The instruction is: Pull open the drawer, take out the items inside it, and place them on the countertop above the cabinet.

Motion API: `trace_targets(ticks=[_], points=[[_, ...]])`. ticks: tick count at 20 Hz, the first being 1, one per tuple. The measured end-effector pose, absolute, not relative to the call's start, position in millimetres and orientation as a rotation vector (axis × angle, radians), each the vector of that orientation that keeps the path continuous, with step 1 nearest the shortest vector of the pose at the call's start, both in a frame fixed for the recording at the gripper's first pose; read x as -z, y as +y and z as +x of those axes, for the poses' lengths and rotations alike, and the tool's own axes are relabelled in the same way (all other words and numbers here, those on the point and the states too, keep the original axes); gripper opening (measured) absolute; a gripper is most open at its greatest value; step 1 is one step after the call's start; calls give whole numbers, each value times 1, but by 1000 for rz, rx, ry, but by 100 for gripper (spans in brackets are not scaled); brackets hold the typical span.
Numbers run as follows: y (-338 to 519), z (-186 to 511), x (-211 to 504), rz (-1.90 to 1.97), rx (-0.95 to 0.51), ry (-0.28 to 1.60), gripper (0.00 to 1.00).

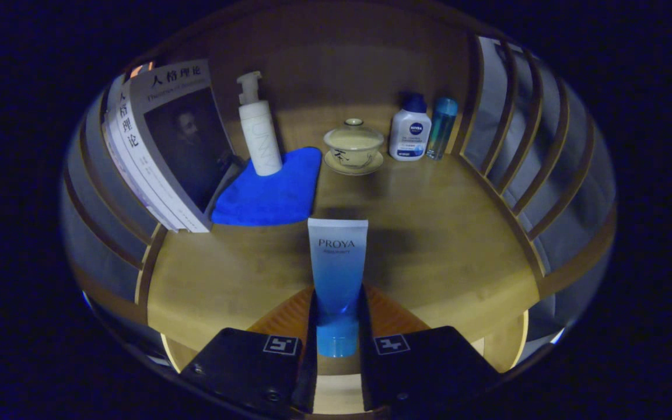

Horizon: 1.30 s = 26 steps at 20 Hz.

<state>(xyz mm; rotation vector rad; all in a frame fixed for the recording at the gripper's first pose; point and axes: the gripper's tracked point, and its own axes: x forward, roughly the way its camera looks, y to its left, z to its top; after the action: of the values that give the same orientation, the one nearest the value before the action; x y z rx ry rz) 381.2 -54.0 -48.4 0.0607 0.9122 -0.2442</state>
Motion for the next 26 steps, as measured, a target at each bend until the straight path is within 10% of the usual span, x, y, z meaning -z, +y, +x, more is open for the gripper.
trace_targets(ticks=[10, 26], points=[[-52, 369, 58, 89, 269, 950, 74], [-23, 299, 37, -15, 167, 823, 73]])
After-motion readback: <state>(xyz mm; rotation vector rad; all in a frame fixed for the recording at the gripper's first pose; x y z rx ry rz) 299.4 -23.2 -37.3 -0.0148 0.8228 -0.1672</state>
